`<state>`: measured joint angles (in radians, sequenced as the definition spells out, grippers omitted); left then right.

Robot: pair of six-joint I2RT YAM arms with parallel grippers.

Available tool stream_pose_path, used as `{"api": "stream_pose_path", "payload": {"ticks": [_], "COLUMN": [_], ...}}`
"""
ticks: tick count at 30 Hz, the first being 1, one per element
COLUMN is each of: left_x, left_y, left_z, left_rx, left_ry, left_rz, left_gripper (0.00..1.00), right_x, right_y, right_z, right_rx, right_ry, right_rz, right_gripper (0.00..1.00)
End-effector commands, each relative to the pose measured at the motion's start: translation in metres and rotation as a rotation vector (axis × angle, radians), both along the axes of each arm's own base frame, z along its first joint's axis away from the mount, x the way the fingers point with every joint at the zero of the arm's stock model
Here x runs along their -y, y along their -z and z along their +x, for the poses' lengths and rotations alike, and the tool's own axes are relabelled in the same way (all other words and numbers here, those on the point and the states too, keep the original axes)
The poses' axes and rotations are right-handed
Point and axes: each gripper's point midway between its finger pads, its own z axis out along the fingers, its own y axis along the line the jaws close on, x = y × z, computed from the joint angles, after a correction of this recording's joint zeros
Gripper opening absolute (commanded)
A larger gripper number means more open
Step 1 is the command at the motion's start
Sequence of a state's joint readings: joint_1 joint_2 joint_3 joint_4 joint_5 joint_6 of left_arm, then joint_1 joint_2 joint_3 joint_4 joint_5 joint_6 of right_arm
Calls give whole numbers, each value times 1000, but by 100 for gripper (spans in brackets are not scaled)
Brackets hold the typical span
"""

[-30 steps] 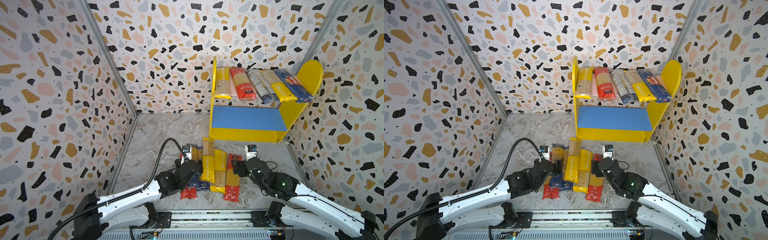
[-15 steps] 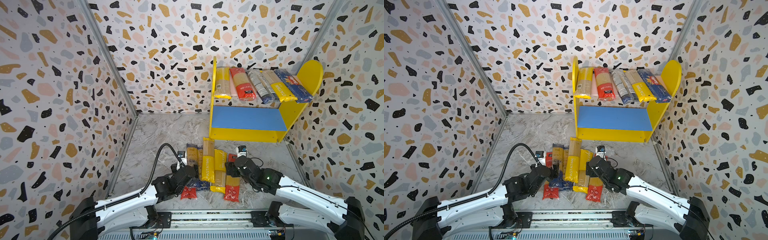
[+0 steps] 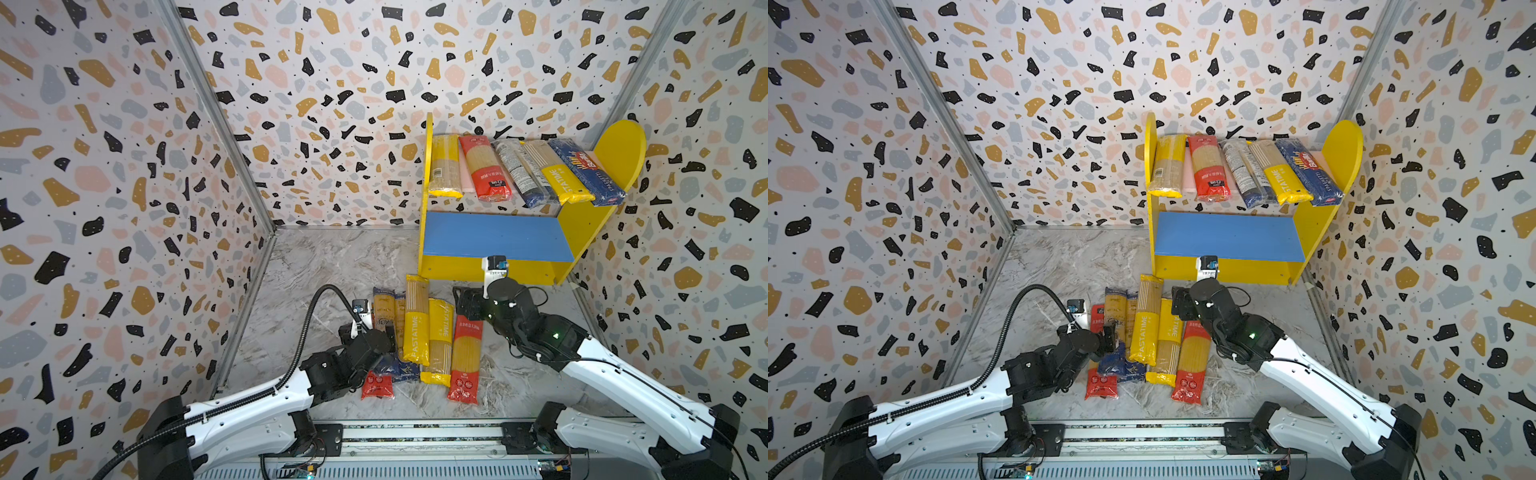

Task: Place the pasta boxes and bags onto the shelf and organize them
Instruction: 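Raise the open right gripper up to the red-labelled bag on the pink shelf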

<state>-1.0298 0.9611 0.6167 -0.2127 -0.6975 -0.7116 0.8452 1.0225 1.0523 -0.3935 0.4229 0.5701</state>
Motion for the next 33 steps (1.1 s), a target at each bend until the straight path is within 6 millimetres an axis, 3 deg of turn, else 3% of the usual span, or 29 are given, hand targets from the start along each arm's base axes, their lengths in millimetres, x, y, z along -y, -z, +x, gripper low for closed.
{"api": "stream_pose_path", "payload": {"ticks": [1,5,12,21,28,33], "left_x": [5,14,25,42,51,46], "left_y": [-38,-62,-92,-149,-163,-162], "left_z": [9,15,24,34,38,37], "left_rx": [77,113,154,244,271,278], "left_ry": [-13,-1,13,44,60,51], "left_rz": [-7,-7,10,15,7,17], "left_gripper": [94,95,95,95,95,95], "right_x": [13,18,21,29,36,30], "right_y": [-33,-85,-156,-233,-255,-264], "right_z": [9,25,47,93,154,161], "right_rx": [93,215,414,597,552,519], "right_ry": [47,96,198,328,347,317], "right_rz": [-82,-113,-191,-296,-318,-303], "right_gripper": [84,84,85,86,86,86]}}
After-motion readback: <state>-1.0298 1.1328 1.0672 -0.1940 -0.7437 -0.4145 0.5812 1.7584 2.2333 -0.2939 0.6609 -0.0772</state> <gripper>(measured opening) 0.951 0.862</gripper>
